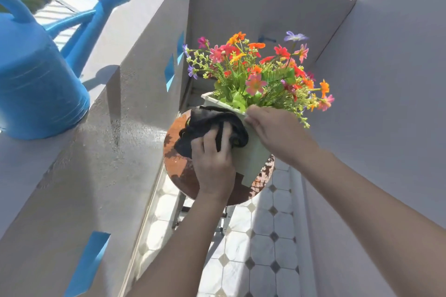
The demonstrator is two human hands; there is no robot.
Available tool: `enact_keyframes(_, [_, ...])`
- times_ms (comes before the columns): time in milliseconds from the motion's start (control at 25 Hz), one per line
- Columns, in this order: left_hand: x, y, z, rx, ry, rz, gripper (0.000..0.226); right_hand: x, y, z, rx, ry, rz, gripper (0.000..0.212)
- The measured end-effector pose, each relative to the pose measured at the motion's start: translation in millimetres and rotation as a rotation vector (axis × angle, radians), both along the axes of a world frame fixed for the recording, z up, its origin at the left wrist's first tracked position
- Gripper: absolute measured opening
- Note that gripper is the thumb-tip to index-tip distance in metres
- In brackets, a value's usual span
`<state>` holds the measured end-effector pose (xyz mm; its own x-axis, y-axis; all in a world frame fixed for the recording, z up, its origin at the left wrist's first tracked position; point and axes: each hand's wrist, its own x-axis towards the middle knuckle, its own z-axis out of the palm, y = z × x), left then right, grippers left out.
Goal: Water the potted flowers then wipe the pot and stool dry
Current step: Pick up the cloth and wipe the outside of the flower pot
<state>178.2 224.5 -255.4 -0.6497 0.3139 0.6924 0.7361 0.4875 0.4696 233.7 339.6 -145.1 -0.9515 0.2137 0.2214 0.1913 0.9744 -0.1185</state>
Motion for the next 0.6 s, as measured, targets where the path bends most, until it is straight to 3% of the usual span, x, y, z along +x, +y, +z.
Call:
enact_keyframes(120, [-3.6,-3.7,20.7,0.046,-0.112,-0.012,0.059,-0.5,4.8,6.8,-0.047,-0.055,0.006,0.031])
enact_keyframes(280, [7.4,-3.4,23.7,0.011,-0.202,-0.095,0.050,0.1,7.2,12.9,-0.104,-0.084,0.031,0.029])
enact_keyframes(360, [13.0,-8.4,19.0,-0.071,-0.190,-0.134,0.049,-1.0,9.1,16.6,-0.147,-0.120,0.031,0.029])
enact_keyframes(600, [-0.8,-5.2,10.0,-0.188,0.028,0.021,0.051,-4.6,12.1,24.7,-0.205,-0.180,0.033,0.032])
